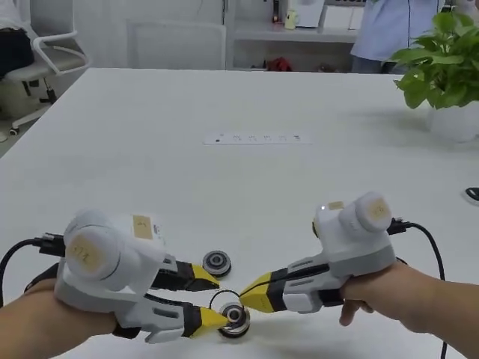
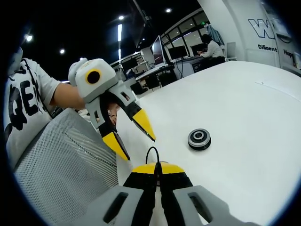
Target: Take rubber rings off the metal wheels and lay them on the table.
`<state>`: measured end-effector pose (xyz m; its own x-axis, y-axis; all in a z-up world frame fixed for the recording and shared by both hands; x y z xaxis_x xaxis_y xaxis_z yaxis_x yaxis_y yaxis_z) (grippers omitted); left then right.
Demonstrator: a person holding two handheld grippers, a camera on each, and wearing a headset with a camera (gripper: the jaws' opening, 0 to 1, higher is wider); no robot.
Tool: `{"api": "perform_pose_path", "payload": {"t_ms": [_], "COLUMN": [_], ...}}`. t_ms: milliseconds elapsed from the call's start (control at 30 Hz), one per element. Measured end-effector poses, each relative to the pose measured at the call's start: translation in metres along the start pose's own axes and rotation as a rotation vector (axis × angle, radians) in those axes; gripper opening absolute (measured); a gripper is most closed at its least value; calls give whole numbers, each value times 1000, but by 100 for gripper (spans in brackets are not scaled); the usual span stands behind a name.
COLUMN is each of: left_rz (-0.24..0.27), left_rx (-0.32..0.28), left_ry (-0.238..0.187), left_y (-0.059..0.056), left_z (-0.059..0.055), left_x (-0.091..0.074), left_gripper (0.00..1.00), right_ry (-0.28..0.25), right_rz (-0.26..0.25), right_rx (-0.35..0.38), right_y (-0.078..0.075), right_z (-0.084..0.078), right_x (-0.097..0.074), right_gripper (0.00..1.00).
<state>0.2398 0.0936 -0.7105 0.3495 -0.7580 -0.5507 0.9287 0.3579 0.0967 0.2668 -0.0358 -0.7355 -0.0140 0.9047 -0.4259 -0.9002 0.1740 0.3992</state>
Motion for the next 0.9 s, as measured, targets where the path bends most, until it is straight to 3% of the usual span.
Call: {"api": "perform_pose_path", "payload": {"t_ms": [467,900], "left_rz": [44,107], "left_rx": [-10,-66], "left_ry": [-14,-29], "left_y": [1,14], "left_z": [-7,-14], "left_x": [-22,-46], "left_gripper": [40,48], "right_ry": [-7,-17], "right_rz": [10,27], "right_rx": [-4,-18], "right_y": [3,6], "right_z": [5,17], "right_x": [1,11], "right_gripper": [0,0]}}
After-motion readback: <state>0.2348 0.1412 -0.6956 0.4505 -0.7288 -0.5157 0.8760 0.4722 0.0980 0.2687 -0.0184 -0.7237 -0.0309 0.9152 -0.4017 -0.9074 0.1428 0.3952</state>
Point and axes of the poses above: the centre of the closed fingertips' face, and the gripper's own axes: x roughly forward along the fingers, y roughly to its left, z roughly out of its top, the point moved 7 cm from there along -x, roughly backward along the fingers, and after that the axes turned 5 degrees about z, right-handed, at the moved point
